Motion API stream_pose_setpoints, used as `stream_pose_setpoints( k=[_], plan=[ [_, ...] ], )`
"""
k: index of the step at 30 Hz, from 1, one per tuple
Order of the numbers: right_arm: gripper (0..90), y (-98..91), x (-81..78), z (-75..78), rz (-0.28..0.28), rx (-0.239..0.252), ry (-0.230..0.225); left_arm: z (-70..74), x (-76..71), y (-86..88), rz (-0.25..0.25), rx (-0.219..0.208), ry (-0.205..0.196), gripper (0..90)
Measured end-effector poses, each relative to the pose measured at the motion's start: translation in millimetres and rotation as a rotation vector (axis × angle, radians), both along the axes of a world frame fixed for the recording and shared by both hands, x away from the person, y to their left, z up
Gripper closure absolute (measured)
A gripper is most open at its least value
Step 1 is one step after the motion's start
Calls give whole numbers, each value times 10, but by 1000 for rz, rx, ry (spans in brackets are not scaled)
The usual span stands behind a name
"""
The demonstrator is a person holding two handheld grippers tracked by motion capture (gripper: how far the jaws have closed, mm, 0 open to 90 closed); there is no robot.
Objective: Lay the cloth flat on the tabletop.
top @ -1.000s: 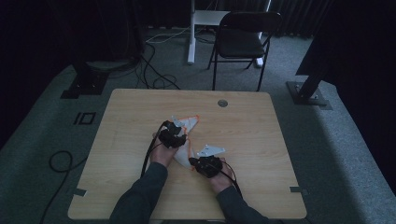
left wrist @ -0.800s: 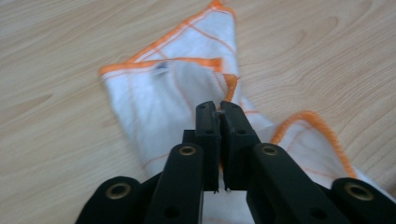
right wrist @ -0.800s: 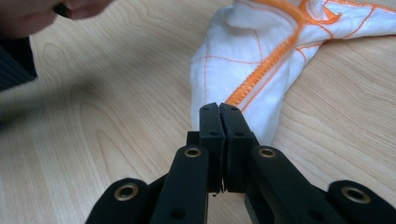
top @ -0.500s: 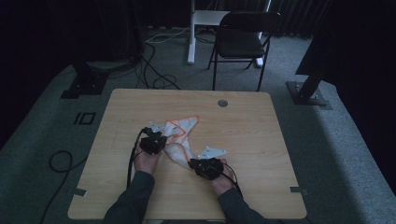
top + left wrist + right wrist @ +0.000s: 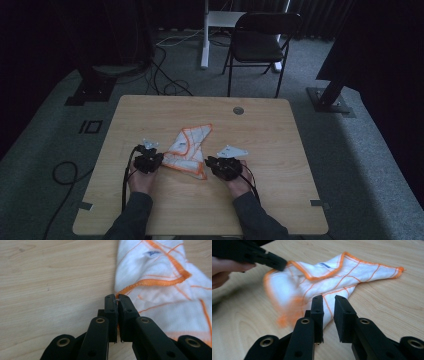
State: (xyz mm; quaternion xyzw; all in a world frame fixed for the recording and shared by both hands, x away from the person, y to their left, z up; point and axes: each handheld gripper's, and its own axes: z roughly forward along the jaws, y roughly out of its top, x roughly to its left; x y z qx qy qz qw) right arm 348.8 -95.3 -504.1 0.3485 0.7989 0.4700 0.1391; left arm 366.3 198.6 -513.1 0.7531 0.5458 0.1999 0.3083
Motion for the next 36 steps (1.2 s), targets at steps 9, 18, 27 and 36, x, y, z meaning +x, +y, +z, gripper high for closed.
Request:
stream_pose_setpoints(
  k=[9, 18, 27, 36],
  plan=[
    [727, 238, 174, -239, -18, -89, 51, -73, -51, 86, 2, 9, 14, 870],
    [682, 308, 374, -303, -69, -94, 84, -160, -95, 138, 13, 18, 25, 869],
    [848, 365, 412, -376, -54, -134, 119, -175, -114, 166, 27, 25, 24, 828],
    [887, 308, 337, -349, -51, -151, 113, -174, -85, 273, 93, -5, 38, 794]
  ],
)
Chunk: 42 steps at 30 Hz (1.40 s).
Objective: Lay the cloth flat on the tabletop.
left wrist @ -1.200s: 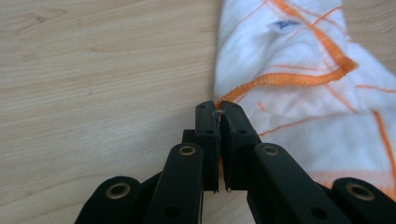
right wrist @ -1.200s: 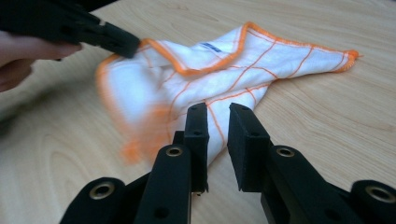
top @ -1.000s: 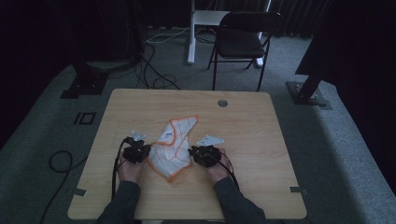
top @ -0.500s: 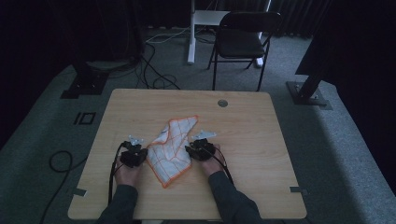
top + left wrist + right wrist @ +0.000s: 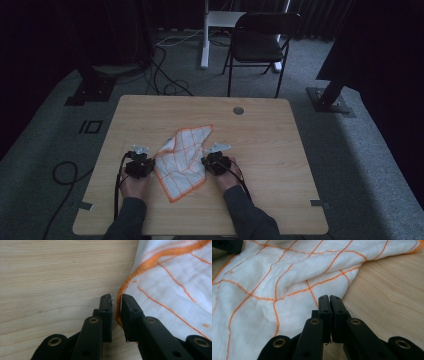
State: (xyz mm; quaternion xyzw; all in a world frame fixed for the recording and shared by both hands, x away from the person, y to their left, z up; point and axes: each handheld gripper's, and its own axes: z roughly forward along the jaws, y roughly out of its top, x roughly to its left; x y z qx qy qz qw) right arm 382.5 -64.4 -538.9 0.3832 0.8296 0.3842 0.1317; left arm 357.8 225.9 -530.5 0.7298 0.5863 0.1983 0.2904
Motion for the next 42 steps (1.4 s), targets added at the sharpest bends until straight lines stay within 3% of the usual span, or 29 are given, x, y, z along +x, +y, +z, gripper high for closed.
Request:
stream_pose_setpoints(
  k=[15, 21, 26, 35, 42],
  plan=[
    [888, -104, -125, 48, 2, 25, -7, 45, -30, 21, 28, -3, -18, 719],
    [887, -121, -170, 93, 6, 35, -20, 119, -48, -86, -32, -12, -44, 704],
    [888, -147, -229, 117, 8, 42, -25, 53, -1, -233, -83, 32, -12, 703],
    [888, -288, -385, 188, 13, 65, -36, 10, 27, -246, -81, 47, -5, 722],
    [888, -294, -498, 268, 35, 78, -60, 14, 33, -248, -81, 51, -1, 719]
  ],
)
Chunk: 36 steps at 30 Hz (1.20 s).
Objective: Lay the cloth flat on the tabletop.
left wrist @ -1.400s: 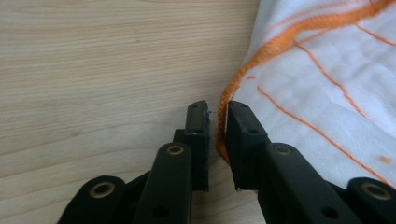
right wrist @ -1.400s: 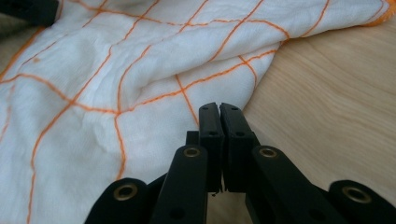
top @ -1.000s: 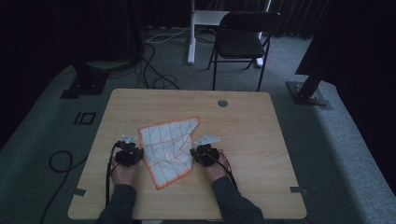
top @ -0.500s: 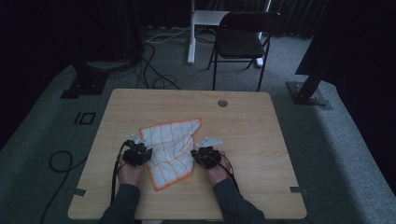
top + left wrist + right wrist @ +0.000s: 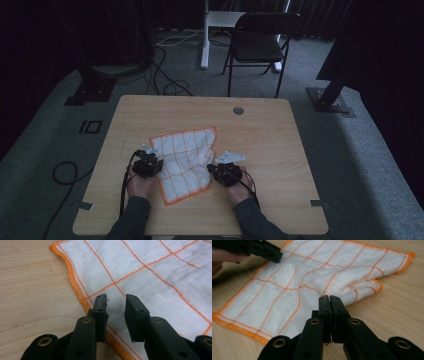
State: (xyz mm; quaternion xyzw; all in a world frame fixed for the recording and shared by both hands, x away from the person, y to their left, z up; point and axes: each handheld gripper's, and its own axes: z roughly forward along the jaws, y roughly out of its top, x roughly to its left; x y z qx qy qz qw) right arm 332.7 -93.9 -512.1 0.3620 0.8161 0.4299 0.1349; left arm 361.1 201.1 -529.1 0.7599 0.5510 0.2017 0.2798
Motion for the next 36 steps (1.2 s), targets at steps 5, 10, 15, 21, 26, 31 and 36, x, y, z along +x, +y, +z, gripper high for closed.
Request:
stream_pose_setpoints(
  k=[5, 10, 15, 21, 26, 31, 36],
  plan=[
    [887, 0, -88, 70, 19, 6, -27, 3, 7, 0, 0, 2, 2, 715],
    [851, -10, -76, 76, 26, 11, -27, 15, -5, -8, 0, -12, -4, 695],
    [847, -52, -13, 60, 20, 16, -16, 114, -91, -103, -57, -38, -40, 679],
    [845, -112, 18, 56, -24, 3, -25, 262, -174, -360, -166, -47, -77, 656],
    [830, -214, 49, 21, -63, -4, -12, 364, -229, -565, -237, -46, -97, 642],
    [820, -281, 45, -43, -86, -21, -7, 430, -266, -725, -280, -56, -110, 638],
    [800, -346, 48, -65, -102, -25, -6, 441, -276, -899, -323, -50, -111, 625]
  ],
)
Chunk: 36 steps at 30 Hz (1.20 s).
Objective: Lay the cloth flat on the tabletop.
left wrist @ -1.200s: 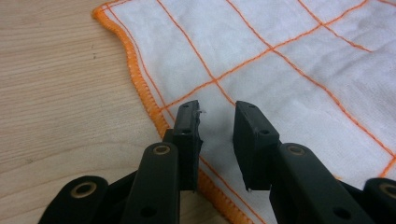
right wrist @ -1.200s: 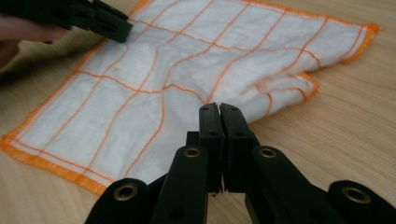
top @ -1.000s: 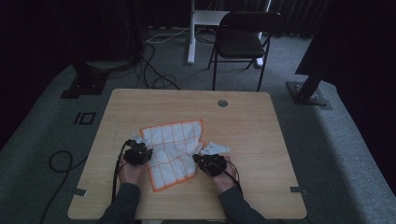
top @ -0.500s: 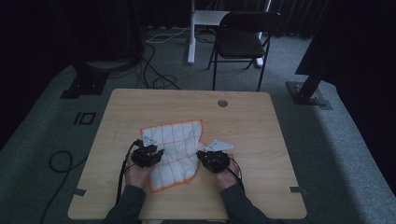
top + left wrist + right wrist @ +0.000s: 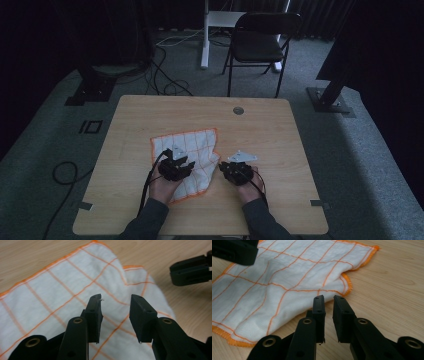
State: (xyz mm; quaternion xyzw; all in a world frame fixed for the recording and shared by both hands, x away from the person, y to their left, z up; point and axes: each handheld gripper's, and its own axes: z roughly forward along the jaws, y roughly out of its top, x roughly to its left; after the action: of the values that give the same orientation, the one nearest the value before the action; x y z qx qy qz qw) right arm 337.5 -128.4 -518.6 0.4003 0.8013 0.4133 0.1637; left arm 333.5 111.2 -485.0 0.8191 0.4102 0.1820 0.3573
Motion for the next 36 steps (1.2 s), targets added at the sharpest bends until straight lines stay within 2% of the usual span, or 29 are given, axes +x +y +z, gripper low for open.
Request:
stream_pose_setpoints(
  k=[12, 19, 23, 28, 30, 31, 33, 36],
  plan=[
    [731, -185, -12, -65, -58, 0, 11, -64, -36, -421, -90, 22, 18, 598],
    [704, -236, -5, -66, -84, 10, 13, -72, -37, -606, -124, 34, 2, 542],
    [698, -238, -9, -67, -86, 11, 9, -123, -10, -728, -132, 72, 6, 522],
    [689, -253, -15, -67, -93, 17, 10, -249, 64, -805, -137, 132, 44, 520],
    [689, -256, -21, -66, -93, 18, 8, -289, 97, -781, -123, 143, 67, 585],
    [690, -258, -21, -65, -94, 17, 7, -289, 100, -756, -126, 141, 72, 674],
    [690, -262, -19, -64, -98, 21, 7, -265, 79, -739, -141, 141, 63, 798],
    [690, -268, -16, -64, -102, 23, 4, -189, 28, -722, -164, 127, 44, 863]
  ],
)
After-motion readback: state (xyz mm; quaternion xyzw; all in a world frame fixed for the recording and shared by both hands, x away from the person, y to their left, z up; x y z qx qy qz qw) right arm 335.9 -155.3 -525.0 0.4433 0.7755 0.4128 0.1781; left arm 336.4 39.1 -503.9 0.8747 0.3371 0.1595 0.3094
